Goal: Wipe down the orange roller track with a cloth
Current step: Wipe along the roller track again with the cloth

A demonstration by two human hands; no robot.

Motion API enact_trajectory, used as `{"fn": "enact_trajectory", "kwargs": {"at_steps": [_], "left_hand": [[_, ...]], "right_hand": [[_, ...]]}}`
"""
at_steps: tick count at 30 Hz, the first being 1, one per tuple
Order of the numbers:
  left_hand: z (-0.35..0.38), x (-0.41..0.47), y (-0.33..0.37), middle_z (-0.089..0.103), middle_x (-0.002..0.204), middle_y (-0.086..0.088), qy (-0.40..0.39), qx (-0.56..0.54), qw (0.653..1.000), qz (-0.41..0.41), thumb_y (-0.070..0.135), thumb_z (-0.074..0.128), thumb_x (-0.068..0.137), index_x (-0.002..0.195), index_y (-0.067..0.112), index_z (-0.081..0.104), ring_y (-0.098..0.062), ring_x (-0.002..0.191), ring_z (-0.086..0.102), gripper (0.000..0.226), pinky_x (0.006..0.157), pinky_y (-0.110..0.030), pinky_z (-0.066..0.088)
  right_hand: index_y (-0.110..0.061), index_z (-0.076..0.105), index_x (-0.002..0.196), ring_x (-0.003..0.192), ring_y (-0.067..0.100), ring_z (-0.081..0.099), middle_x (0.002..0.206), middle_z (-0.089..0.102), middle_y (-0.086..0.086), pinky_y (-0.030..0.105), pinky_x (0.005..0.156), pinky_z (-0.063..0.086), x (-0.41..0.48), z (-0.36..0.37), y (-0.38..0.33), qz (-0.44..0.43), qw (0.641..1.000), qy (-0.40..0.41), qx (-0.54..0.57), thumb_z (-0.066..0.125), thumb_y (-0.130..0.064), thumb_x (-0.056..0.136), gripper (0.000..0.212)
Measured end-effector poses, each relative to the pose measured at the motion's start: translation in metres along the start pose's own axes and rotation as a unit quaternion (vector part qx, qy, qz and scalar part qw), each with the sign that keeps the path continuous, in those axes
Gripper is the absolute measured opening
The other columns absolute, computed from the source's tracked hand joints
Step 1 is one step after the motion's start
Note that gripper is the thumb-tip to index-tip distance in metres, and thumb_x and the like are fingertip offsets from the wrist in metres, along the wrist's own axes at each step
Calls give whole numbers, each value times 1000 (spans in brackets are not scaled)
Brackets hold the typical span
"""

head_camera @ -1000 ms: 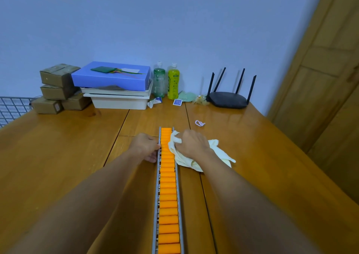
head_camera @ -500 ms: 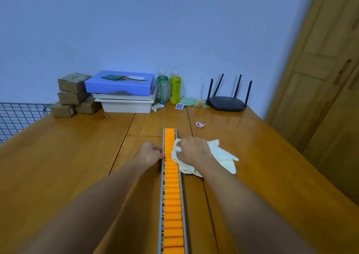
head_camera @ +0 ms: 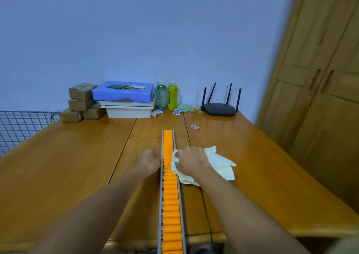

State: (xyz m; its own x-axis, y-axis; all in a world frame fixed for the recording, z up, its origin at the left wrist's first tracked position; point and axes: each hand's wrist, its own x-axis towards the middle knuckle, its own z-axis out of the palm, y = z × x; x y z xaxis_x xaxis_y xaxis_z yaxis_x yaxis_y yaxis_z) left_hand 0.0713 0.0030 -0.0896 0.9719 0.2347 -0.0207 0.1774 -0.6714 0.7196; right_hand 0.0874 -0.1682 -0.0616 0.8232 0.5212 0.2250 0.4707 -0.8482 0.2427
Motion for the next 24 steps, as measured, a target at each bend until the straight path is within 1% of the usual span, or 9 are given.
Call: {"fn": "enact_trajectory", "kwargs": {"at_steps": [4,8,11,14,17,20,22,24], "left_hand": [[3,-22,-1,67,114,-6,3,15,1000,10,4,60,97,126,13,65,-20,107,64,31,95,-39,57],[6,-43,-2,68,112,-6,17,28,999,18,4,60,97,119,12,69,-20,106,65,25,97,-39,56],[7,-61,-3,69,109,-6,27,34,999,22,5,61,97,114,12,71,-19,103,65,20,94,-37,56],[7,-78,-4,69,103,-4,32,30,999,19,7,63,97,111,12,72,-19,98,67,17,91,-38,59],[5,-95,-5,69,95,-5,31,31,999,13,8,64,96,106,11,71,-20,91,69,13,85,-37,61],[3,-113,-6,70,92,-8,25,25,999,10,8,64,96,102,11,70,-21,86,70,9,78,-35,62],[2,-125,-7,71,90,-10,22,17,1000,11,8,64,96,99,11,69,-20,78,69,6,69,-32,59],[3,-137,-8,72,87,-12,23,13,1000,9,9,64,96,95,11,68,-18,71,65,5,64,-30,56]], "right_hand": [[-19,66,109,86,24,63,101,66,3,32,65,41,-22,-6,-7,5,1000,0,1,53,-33,97,22],[-18,66,106,76,23,55,98,64,3,33,65,42,-44,-14,-15,13,1000,1,-1,53,-33,96,21],[-18,65,104,74,21,51,97,64,3,32,65,42,-61,-20,-21,15,1000,1,-4,53,-32,96,20],[-18,65,104,74,22,51,97,64,3,32,67,44,-77,-25,-27,21,1000,-3,-2,53,-32,96,19],[-18,64,99,74,22,52,97,65,3,32,66,42,-93,-31,-32,25,1000,-5,4,54,-30,95,15],[-19,62,98,74,22,52,96,65,2,32,66,42,-109,-37,-36,26,1000,-6,5,55,-28,95,12],[-19,62,98,75,22,52,94,63,2,33,67,43,-120,-41,-40,26,1000,-5,6,55,-27,94,11],[-20,61,96,75,23,51,91,60,1,34,68,44,-131,-45,-43,26,1000,-8,9,56,-27,94,9]]}}
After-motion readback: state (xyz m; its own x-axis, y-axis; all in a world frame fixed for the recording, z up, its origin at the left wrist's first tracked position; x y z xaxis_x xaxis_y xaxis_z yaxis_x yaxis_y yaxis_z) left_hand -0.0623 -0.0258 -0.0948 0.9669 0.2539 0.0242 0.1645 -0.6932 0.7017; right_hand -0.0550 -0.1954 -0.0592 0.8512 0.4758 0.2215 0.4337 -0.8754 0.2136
